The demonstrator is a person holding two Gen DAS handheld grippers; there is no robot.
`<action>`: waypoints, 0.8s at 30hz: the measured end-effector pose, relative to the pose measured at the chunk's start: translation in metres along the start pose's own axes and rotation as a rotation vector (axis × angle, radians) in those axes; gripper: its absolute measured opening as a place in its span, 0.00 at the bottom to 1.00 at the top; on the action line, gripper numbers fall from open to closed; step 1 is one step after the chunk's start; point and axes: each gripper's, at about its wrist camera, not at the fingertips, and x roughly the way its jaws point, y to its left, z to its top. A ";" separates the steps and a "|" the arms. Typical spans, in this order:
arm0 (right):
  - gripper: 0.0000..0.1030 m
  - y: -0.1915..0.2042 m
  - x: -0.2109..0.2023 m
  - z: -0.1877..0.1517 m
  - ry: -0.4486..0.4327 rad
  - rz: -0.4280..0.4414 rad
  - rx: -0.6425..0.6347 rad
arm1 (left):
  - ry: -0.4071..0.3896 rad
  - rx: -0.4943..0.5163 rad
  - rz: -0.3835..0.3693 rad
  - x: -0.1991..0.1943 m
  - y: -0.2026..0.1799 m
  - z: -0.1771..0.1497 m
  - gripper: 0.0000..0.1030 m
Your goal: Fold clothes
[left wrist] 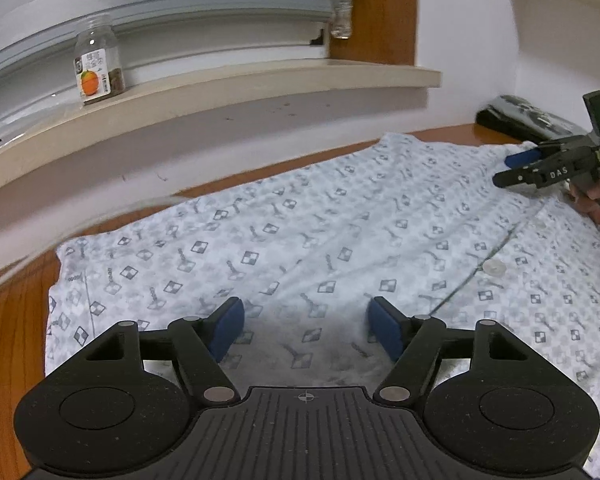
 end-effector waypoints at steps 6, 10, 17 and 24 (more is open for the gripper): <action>0.83 -0.008 0.048 0.036 0.002 0.011 0.001 | 0.002 -0.013 0.016 0.031 0.035 0.025 0.72; 0.83 -0.009 0.069 0.052 0.001 0.010 -0.002 | 0.003 -0.021 0.025 0.041 0.050 0.034 0.72; 0.83 -0.017 0.019 0.042 -0.088 -0.011 0.016 | -0.012 -0.010 0.105 0.007 0.049 0.030 0.79; 0.83 -0.058 -0.080 -0.009 -0.051 -0.058 0.012 | -0.013 -0.071 0.140 -0.074 0.060 -0.016 0.81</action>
